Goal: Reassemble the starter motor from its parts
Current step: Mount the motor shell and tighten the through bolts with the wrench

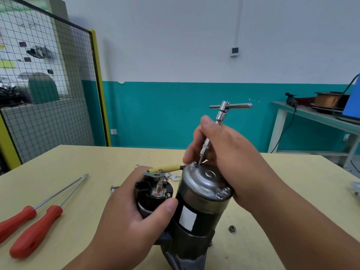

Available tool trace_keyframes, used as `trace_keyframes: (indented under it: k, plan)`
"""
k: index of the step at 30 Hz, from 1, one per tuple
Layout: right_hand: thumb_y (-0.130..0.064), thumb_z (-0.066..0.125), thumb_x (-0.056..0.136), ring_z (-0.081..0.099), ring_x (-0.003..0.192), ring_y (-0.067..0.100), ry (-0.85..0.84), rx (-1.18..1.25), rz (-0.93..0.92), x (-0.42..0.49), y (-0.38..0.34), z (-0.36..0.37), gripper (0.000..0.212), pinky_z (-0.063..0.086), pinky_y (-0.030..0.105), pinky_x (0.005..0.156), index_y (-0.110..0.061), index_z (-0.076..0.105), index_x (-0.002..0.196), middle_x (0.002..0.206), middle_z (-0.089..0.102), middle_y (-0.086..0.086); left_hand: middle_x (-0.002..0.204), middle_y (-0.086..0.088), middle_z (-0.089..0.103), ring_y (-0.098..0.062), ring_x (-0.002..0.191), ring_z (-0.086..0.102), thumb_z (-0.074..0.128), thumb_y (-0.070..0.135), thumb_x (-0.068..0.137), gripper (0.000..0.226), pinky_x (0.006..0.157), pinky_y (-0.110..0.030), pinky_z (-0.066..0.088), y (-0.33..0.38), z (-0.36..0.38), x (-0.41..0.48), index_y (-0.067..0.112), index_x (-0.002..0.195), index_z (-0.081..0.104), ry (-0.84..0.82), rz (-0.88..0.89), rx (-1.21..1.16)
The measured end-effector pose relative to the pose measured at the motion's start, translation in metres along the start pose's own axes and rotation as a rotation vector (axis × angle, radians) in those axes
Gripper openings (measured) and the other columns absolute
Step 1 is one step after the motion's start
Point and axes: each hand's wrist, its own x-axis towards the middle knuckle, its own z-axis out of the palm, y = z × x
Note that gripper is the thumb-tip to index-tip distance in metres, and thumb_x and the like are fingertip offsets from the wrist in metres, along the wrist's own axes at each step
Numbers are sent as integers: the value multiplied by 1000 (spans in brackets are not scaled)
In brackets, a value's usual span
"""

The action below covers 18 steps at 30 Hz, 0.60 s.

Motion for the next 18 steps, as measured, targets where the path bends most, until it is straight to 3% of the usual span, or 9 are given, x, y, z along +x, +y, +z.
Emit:
trace_keyframes:
  k: [4,7,11,16,18]
  plan:
    - [-43,37,90,71,88,38,13,76,-43,0,0,-3,37,55,57,86,-19,63,101,84,77,8,91,21,75,-2,92,71,61,69,62,44,68,-21,47,0,0,0,54,103,63,1,5,-12]
    - [-51,39,98,73,88,31,-7,25,-77,-1,-1,-3,41,55,56,87,-28,72,95,87,78,5,90,20,75,-3,90,72,62,68,63,42,68,-25,48,-1,0,1,53,103,64,5,12,-17]
    - [-57,45,95,72,88,29,14,-17,-82,0,1,1,38,54,54,86,-32,74,94,85,78,1,88,18,75,-4,87,72,64,65,65,37,67,-15,51,-4,0,2,52,100,65,19,6,-31]
    - [-47,34,92,71,81,20,-38,63,-24,0,6,1,43,53,44,79,-33,74,100,89,79,6,87,17,76,-5,84,73,64,64,67,35,69,-30,50,-7,0,3,52,100,67,27,-6,-68]
    - [-50,34,96,72,83,16,-46,35,-36,0,6,2,42,52,40,81,-39,73,106,91,80,4,88,17,76,-5,85,73,64,64,67,35,67,-23,51,-8,0,3,52,100,67,29,-10,-66]
